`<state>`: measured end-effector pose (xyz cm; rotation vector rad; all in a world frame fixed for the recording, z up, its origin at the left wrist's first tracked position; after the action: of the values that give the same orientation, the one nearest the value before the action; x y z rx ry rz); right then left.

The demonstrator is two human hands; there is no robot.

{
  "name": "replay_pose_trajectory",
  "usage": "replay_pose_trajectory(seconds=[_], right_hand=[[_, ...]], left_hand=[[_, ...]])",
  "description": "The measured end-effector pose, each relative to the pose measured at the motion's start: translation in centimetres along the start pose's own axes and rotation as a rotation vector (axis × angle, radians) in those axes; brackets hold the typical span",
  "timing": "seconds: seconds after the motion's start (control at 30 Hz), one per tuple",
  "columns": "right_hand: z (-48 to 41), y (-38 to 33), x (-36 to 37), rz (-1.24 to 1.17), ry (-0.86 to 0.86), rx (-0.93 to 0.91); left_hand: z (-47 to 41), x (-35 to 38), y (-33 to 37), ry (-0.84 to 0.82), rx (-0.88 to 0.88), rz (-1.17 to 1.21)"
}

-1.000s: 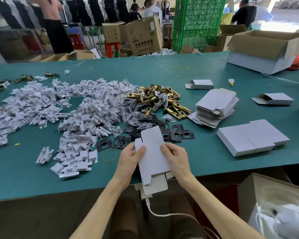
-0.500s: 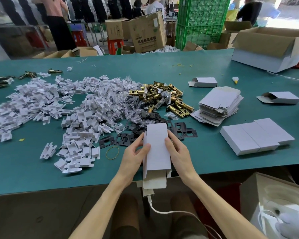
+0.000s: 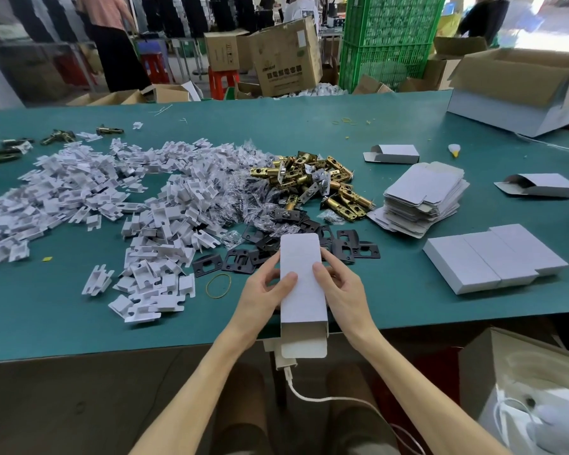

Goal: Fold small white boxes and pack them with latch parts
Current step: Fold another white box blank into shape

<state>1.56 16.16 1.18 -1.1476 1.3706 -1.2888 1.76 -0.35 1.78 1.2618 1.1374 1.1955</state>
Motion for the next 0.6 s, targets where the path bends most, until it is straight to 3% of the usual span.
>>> replay_pose_trajectory(seconds=[0.6], right_hand=[[0.16, 0.15, 0.01, -0.024, -0.084, 0.025]], left_hand=[[-0.4, -0.54, -0.88, 0.111, -0.043, 0.02]])
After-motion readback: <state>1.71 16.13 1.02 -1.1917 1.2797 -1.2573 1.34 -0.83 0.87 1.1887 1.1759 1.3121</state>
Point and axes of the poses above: each hand's wrist, its own z-axis away from the middle knuckle, its own x-axis out of the palm, y = z × x, the point moved 6 cm from there along -z, towards the middle knuckle, and after that the axes turned 4 degrees about y, right-handed, at the moved point
